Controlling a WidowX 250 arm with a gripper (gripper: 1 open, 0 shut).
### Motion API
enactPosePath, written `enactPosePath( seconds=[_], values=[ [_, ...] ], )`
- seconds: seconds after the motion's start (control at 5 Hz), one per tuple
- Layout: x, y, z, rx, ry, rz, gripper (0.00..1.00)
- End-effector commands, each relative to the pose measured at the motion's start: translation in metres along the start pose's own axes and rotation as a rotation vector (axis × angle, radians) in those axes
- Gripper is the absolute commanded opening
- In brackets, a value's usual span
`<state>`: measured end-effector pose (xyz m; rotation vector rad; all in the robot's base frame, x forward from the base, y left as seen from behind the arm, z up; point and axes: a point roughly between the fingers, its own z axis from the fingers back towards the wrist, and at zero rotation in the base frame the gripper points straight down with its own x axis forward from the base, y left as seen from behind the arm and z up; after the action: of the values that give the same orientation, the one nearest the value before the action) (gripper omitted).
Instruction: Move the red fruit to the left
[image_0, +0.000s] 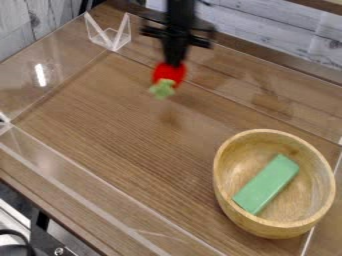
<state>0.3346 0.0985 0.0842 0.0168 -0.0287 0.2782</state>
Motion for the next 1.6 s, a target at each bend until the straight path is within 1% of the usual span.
enactPosePath(
  seconds=[0.0, 0.2, 0.4, 0.6, 0.8, 1.0, 1.2, 1.4],
  values=[
    [0.01, 0.042, 0.026, -0.003, -0.076, -0.028, 0.0],
    [0.021, 0.063, 0.02, 0.001, -0.077, -0.043, 0.0],
    [0.03, 0.065, 0.012, 0.004, -0.079, -0.022, 0.0],
    [0.035, 0.063, 0.005, 0.008, -0.078, 0.004, 0.0],
    [0.044, 0.068, 0.0, 0.012, -0.077, 0.031, 0.0],
    [0.048, 0.073, -0.005, 0.017, -0.072, 0.056, 0.0],
    [0.054, 0.069, -0.014, 0.023, -0.066, 0.05, 1.0],
    [0.059, 0.066, -0.021, 0.026, -0.059, 0.048, 1.0]
  ],
)
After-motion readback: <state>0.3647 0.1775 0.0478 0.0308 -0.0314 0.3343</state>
